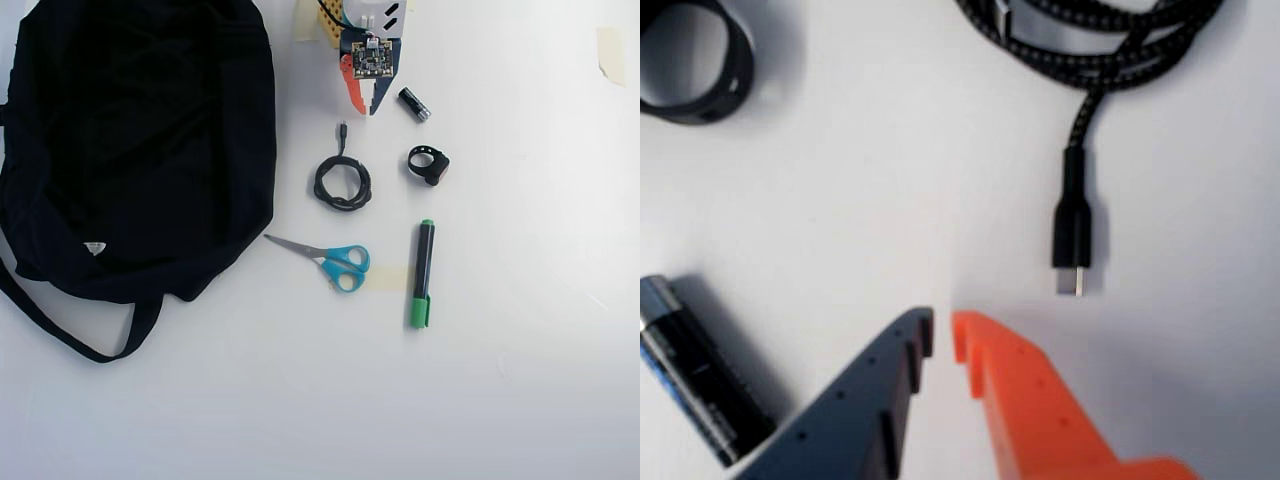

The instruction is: Put the cable into the black bag

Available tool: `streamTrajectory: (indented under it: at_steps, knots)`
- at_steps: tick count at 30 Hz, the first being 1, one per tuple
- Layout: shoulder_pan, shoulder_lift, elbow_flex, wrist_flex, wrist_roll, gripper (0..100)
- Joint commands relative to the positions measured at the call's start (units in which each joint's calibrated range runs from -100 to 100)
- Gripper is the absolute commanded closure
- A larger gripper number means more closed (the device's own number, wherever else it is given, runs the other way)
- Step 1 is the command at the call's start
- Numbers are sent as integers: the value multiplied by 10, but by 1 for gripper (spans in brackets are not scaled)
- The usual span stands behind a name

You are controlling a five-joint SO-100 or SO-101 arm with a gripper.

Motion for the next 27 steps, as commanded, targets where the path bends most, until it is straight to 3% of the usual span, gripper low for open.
streamTrajectory:
  at_steps: [1, 27]
  knots:
    - [3, -8, 12, 12, 2, 98]
    - [-9, -8, 12, 12, -2, 98]
